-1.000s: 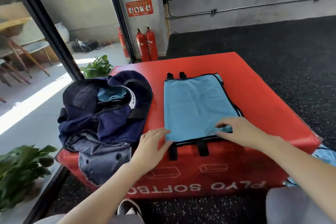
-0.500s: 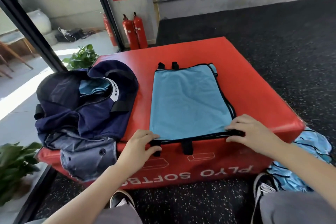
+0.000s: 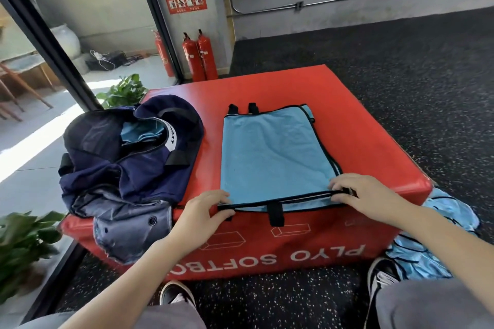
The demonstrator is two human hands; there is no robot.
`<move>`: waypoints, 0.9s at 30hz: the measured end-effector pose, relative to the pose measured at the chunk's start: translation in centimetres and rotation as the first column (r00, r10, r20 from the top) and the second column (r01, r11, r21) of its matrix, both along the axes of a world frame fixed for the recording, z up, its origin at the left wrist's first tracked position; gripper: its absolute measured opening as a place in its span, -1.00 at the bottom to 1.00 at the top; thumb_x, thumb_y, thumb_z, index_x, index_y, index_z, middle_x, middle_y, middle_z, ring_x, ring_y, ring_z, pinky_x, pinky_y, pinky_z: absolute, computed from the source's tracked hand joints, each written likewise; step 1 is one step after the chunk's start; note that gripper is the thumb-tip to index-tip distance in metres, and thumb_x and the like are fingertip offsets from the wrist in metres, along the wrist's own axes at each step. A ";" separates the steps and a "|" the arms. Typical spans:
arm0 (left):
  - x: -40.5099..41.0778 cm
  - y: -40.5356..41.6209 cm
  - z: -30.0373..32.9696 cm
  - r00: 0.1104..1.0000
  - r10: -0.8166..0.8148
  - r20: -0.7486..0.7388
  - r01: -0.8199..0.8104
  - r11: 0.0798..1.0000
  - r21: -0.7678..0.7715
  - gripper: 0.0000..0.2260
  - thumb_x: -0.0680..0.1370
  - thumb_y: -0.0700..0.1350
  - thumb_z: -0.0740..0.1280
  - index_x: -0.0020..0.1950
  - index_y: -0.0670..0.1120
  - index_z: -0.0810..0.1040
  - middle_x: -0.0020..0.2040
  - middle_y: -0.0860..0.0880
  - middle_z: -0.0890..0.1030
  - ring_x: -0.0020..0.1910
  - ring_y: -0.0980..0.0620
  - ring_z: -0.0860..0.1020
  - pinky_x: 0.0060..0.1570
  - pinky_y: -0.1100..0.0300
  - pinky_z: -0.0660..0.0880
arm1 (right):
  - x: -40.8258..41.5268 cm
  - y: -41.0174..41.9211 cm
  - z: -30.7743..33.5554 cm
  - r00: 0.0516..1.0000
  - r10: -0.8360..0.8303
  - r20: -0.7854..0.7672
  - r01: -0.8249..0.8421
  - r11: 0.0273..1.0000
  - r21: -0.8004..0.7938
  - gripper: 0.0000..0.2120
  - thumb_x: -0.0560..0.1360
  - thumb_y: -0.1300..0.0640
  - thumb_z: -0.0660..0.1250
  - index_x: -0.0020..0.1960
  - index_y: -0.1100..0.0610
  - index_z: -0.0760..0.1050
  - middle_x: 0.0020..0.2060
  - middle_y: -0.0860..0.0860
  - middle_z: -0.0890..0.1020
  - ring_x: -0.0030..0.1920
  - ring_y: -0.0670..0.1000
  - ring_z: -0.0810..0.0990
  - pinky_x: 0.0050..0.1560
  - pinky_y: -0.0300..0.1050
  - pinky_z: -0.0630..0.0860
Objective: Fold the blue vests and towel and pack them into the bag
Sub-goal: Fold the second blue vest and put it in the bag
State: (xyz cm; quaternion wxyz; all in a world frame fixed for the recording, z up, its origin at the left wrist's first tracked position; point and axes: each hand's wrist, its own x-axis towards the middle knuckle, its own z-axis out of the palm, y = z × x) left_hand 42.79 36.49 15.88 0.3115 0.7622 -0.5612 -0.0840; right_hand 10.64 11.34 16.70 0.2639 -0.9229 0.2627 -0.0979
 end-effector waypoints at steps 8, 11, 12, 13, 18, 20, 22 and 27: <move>-0.2 -0.1 0.7 0.997 0.070 -0.031 -0.067 0.995 0.067 -0.85 0.52 0.02 0.48 0.07 0.06 0.67 -0.03 0.22 0.65 -0.02 0.27 0.56 0.00 0.45 0.36 | -0.6 0.3 0.0 0.982 0.043 -0.183 -0.067 0.990 -0.127 -0.39 0.34 -0.25 0.54 0.33 -0.16 0.48 0.30 -0.31 0.42 0.31 -0.26 0.38 0.37 -0.24 0.34; -0.2 -0.2 0.9 0.995 0.092 -0.041 -0.089 0.994 0.069 -0.88 0.54 0.04 0.45 0.05 0.08 0.65 -0.12 0.21 0.65 -0.12 0.26 0.56 -0.14 0.42 0.38 | -0.6 0.6 -1.2 0.989 0.061 -0.136 -0.103 0.938 -0.332 -0.41 0.42 0.00 0.55 0.41 -0.06 0.46 0.33 -0.16 0.47 0.35 -0.11 0.42 0.40 -0.12 0.39; -0.2 -0.2 1.0 0.994 0.101 -0.043 -0.098 0.992 0.074 -0.87 0.55 0.04 0.44 0.07 0.08 0.64 -0.14 0.20 0.65 -0.16 0.25 0.56 -0.18 0.42 0.39 | -0.6 0.6 -1.3 0.994 0.070 -0.081 -0.095 0.929 -0.357 -0.47 0.43 0.07 0.55 0.36 -0.04 0.51 0.28 -0.13 0.54 0.30 -0.08 0.48 0.36 -0.12 0.43; -0.1 -0.2 1.0 0.993 0.105 -0.055 -0.101 0.992 0.077 -0.88 0.56 0.04 0.43 0.08 0.09 0.64 -0.16 0.19 0.65 -0.19 0.22 0.56 -0.21 0.39 0.41 | -0.6 0.6 -1.3 0.997 0.081 -0.018 -0.082 0.922 -0.379 -0.55 0.42 0.13 0.56 0.28 -0.01 0.57 0.21 -0.12 0.61 0.23 -0.07 0.54 0.30 -0.14 0.46; 0.0 -0.3 1.5 0.981 0.103 -0.166 -0.095 0.994 0.056 -0.97 0.57 -0.02 0.42 -0.01 0.12 0.61 -0.14 0.17 0.69 -0.16 0.06 0.66 -0.09 0.05 0.58 | -0.6 1.7 0.7 0.990 -0.041 0.138 0.061 0.987 -0.149 -0.94 0.50 0.09 0.47 -0.09 -0.07 0.64 -0.22 -0.19 0.65 -0.19 -0.13 0.58 -0.10 -0.10 0.52; 0.0 -0.4 2.1 0.964 0.117 -0.239 -0.118 0.993 0.009 -0.94 0.56 -0.08 0.45 -0.06 0.10 0.64 -0.14 0.16 0.70 -0.10 0.19 0.66 -0.03 0.18 0.56 | -0.4 1.7 1.6 0.975 -0.130 0.182 0.124 0.991 0.047 -0.87 0.51 0.11 0.46 -0.21 -0.03 0.62 -0.33 -0.12 0.63 -0.29 -0.08 0.56 -0.19 -0.12 0.44; 0.3 -0.6 2.8 0.927 0.097 -0.361 -0.117 0.993 -0.034 -0.91 0.56 -0.11 0.44 -0.09 0.09 0.66 -0.13 0.10 0.72 -0.09 0.18 0.66 0.00 0.15 0.56 | 0.0 1.4 2.5 0.953 -0.163 0.256 0.134 0.983 0.127 -0.80 0.50 0.23 0.45 -0.28 0.09 0.57 -0.45 -0.12 0.52 -0.40 -0.11 0.43 -0.31 -0.16 0.34; 1.0 -1.7 4.6 0.891 0.048 -0.452 -0.113 0.987 -0.118 -0.94 0.58 -0.08 0.42 -0.07 0.06 0.64 -0.11 -0.02 0.72 -0.05 -0.03 0.68 0.05 -0.05 0.57 | 1.1 -0.1 4.5 0.916 -0.198 0.348 0.104 0.957 0.272 -0.82 0.53 0.24 0.43 -0.25 0.22 0.58 -0.42 -0.05 0.43 -0.35 -0.11 0.34 -0.30 -0.12 0.23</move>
